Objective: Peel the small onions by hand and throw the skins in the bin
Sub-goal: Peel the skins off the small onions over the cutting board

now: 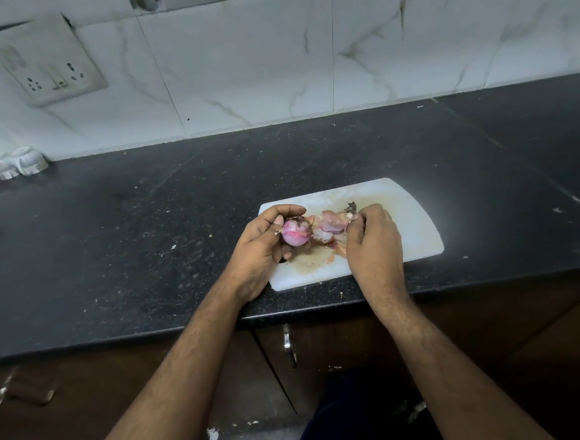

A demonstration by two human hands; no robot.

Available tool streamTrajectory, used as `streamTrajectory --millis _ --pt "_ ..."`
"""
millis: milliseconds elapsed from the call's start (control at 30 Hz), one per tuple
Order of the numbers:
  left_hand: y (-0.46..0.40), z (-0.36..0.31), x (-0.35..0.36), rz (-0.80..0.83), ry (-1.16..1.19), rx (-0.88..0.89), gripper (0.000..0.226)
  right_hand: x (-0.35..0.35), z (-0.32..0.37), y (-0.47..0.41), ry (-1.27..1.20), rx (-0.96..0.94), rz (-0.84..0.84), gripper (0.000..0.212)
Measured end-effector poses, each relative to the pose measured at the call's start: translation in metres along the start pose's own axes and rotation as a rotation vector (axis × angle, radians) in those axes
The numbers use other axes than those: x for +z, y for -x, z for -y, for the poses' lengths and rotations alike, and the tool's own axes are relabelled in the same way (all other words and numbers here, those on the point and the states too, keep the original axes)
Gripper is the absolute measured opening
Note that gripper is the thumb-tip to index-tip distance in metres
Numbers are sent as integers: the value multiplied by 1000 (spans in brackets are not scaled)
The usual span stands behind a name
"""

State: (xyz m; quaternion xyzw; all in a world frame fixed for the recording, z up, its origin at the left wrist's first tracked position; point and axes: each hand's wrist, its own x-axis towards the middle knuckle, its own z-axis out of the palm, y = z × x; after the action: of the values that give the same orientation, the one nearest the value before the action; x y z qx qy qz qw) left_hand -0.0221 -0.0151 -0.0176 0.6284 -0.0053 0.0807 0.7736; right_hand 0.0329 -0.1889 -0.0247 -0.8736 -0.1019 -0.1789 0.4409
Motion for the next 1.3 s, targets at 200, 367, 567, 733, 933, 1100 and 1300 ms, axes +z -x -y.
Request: streamTrajectory --millis 200,367,567,733,933,1100,1300 --pt "1 1 2 -26 -88 15 34 0 -4 2 39 -33 133 30" --pt "1 3 -1 -30 -159 23 30 -3 0 6 -19 -72 113 16" --pt "2 2 2 -12 -134 23 25 -10 3 11 -238 -246 177 12" --pt "1 7 0 9 -215 19 29 -10 4 16 -281 -336 256 25" --pt "2 7 3 22 -259 50 34 -11 1 15 -348 -347 229 25" --pt "3 7 2 59 -298 74 40 -11 0 12 -376 -296 216 23" --pt "6 2 8 83 -326 71 46 -12 -1 11 -264 -324 127 21"
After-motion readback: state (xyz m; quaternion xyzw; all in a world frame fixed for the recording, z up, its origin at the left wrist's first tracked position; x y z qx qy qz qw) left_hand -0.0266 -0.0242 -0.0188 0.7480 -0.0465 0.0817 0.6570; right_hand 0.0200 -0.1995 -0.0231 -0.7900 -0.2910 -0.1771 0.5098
